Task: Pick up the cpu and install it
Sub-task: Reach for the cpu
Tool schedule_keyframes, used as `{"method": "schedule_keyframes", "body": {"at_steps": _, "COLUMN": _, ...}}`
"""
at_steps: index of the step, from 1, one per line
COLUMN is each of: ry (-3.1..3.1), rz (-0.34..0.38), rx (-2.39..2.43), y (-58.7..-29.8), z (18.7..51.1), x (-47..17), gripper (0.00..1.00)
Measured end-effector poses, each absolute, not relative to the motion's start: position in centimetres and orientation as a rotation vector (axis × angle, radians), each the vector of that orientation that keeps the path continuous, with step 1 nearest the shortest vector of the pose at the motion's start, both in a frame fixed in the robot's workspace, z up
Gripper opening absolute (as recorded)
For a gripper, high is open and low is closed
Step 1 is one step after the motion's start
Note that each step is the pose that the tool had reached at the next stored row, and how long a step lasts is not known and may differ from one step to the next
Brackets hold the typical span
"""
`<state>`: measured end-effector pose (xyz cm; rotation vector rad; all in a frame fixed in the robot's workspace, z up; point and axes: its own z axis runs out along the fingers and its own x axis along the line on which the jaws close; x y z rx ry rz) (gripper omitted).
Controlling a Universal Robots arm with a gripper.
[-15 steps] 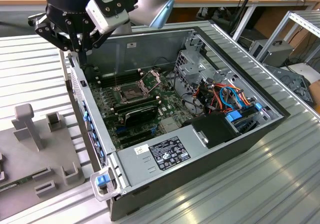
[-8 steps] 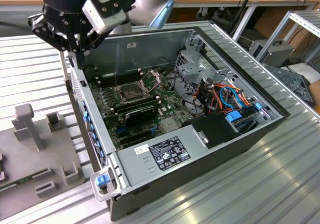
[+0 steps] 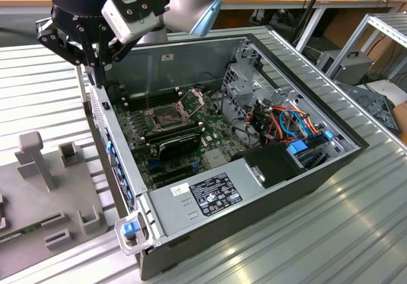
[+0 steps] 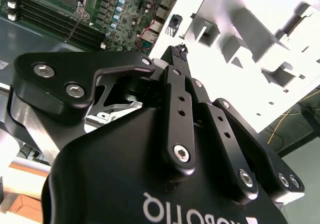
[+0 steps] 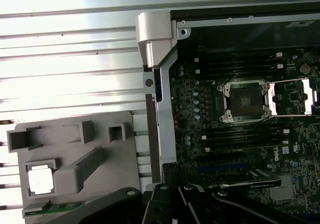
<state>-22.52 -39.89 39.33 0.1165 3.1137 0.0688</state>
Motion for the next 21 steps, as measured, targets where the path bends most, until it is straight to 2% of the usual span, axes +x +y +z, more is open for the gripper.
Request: {"method": "schedule_keyframes", "body": {"at_steps": 21, "ry": 3.114, "rz": 0.069, "rx": 0.117, "y": -39.89, "z": 39.33, "x": -23.48, "gripper": 0.11}}
